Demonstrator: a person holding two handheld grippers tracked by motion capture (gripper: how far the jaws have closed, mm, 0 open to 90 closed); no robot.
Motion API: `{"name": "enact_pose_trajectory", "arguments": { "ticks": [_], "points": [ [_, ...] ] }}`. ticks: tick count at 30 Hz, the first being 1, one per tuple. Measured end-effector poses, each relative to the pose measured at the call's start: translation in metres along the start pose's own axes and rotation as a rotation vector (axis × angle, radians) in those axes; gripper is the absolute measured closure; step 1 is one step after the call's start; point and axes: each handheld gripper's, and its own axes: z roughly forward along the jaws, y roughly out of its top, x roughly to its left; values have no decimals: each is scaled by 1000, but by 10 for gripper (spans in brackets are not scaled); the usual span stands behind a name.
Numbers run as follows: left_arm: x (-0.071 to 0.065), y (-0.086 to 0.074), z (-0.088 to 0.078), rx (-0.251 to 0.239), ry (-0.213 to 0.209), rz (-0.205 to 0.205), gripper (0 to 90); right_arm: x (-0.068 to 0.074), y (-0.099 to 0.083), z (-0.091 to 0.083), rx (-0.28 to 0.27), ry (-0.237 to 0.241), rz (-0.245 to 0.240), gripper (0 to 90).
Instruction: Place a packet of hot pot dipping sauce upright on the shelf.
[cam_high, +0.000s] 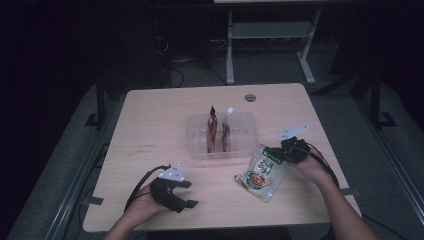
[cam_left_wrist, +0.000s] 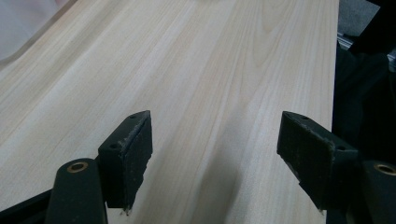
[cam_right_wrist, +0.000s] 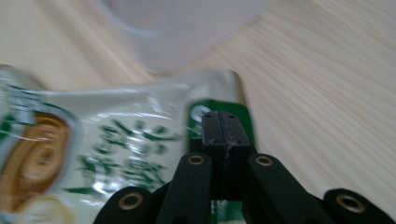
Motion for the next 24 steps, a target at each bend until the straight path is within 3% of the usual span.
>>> {"name": "enact_pose_trajectory", "arguments": {
  "ticks": [4,12,19,24],
  "points": [
    [0,0,2,6,-3,0,262,-16,-10,3,25,-31,41,899],
    [0,1,3,10,-5,3,262,-18,-11,12,34,-20,40,899],
    [0,0,3,7,-6,-1,262,-17,-12,15,59,10,39,900],
    [0,-1,3,8,-6,-3,262,-10,-10,14,75,74,24,899]
  ]
}}
